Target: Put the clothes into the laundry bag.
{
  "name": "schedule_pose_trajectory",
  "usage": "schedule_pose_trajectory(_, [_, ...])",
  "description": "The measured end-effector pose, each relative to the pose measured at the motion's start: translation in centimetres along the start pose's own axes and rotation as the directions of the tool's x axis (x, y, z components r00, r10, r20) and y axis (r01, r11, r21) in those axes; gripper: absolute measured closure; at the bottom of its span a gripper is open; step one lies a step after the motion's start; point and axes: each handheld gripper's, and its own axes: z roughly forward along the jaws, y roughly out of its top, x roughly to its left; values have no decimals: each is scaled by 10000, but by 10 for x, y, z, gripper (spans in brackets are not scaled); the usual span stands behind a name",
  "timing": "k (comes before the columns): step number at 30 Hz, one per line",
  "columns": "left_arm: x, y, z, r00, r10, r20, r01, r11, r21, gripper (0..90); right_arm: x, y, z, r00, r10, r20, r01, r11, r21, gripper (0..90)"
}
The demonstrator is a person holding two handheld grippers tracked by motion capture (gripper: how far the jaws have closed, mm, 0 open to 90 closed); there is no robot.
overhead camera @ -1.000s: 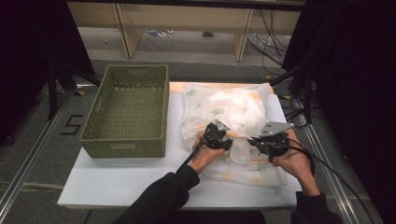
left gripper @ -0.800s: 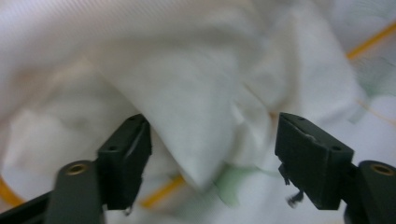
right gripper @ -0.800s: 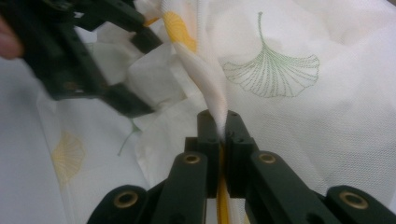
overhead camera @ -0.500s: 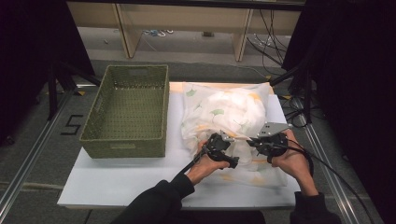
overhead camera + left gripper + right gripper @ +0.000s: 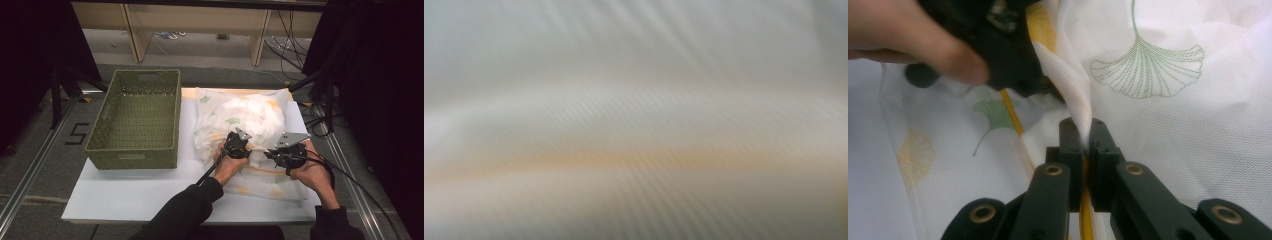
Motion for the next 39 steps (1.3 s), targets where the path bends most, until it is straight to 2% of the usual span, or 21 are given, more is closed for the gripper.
schedule_pose_trajectory(1, [1, 3, 4, 9999, -2, -117, 0, 9998, -182, 803, 1, 0, 0, 9999, 101, -27, -101, 9999, -5, 881])
schedule_pose_trajectory(2, [3, 7, 5, 9989, 347, -326, -350, 9993, -94, 802, 0, 1, 0, 10000, 13, -56, -13, 10000, 4, 881])
schedule_pose_trajectory(3, [4, 8, 9, 9989, 101, -455, -118, 9992, -373, 801, 0, 0, 1, 10000, -36, -54, 36, 10000, 17, 881])
schedule_pose_trajectory(5, [5, 6, 12, 9990, -351, -272, 342, 9989, -308, 782, -2, -1, 0, 10000, 5, 34, -5, 10000, -4, 881])
schedule_pose_trajectory(7, [6, 2, 8, 9999, -53, -105, 53, 10000, -33, 713, -2, -3, 1, 9998, 194, -26, -193, 9998, 90, 881])
schedule_pose_trajectory(10, [7, -3, -6, 9986, 370, 384, -385, 9985, 389, 565, -2, -5, 5, 9999, 78, -86, -76, 9998, 172, 881])
schedule_pose_trajectory(12, [8, -7, -17, 9983, 373, 456, -399, 9975, 580, 451, 0, -5, 7, 9998, 203, -90, -201, 9995, 254, 880])
schedule_pose_trajectory(13, [9, -10, -27, 9964, 554, 644, -600, 9957, 710, 425, -1, -5, 8, 9999, 14, -165, -9, 9996, 276, 880])
schedule_pose_trajectory(15, [14, -15, -46, 9923, 1011, 716, -1076, 9898, 931, 373, 1, -5, 7, 9999, 118, -94, -116, 9996, 257, 880])
schedule_pose_trajectory(17, [21, -22, -68, 9877, 1456, 576, -1512, 9826, 1081, 353, 1, -4, 7, 9996, 221, -176, -216, 9994, 256, 879])
schedule_pose_trajectory(20, [31, -30, -93, 9853, 1670, 362, -1701, 9785, 1166, 328, 1, -4, 7, 9998, 167, -138, -164, 9996, 249, 878])
schedule_pose_trajectory(21, [34, -33, -101, 9855, 1678, 258, -1697, 9787, 1156, 323, 2, -4, 7, 9996, 205, -168, -201, 9995, 244, 877])
schedule_pose_trajectory(24, [41, -40, -115, 9916, 1276, -202, -1248, 9865, 1063, 290, 1, -4, 6, 9995, 238, -190, -234, 9995, 225, 876])
schedule_pose_trajectory(26, [42, -43, -118, 9882, 1499, -309, -1451, 9818, 1227, 252, 3, -4, 7, 9997, 185, -166, -182, 9996, 225, 875])
schedule_pose_trajectory(28, [42, -46, -118, 9747, 2072, -836, -1940, 9704, 1436, 209, 2, -3, 6, 9999, 14, -102, -12, 9999, 167, 874])
schedule_pose_trajectory(30, [41, -50, -119, 9725, 2099, -1006, -1912, 9669, 1691, 203, 2, -3, 6, 9999, 17, -128, -15, 9999, 160, 874])
schedule_pose_trajectory(31, [41, -52, -121, 9690, 2238, -1042, -2022, 9617, 1849, 192, 2, -3, 6, 9999, 3, -102, -1, 9999, 150, 874])
schedule_pose_trajectory(35, [44, -55, -128, 9712, 2088, -1145, -1831, 9623, 2013, 186, 3, -4, 5, 9998, 164, -131, -161, 9997, 183, 872])
schedule_pose_trajectory(36, [44, -58, -131, 9763, 1735, -1294, -1442, 9672, 2092, 185, 4, -4, 6, 9997, 187, -177, -183, 9997, 183, 871])
schedule_pose_trajectory(37, [46, -60, -132, 9767, 1693, -1319, -1381, 9663, 2172, 181, 2, -4, 6, 9996, -66, -264, 69, 9999, 122, 872])
schedule_pose_trajectory(39, [52, -65, -135, 9786, 1522, -1383, -1166, 9647, 2363, 177, 3, -3, 6, 9997, -13, -236, 17, 9999, 166, 872])
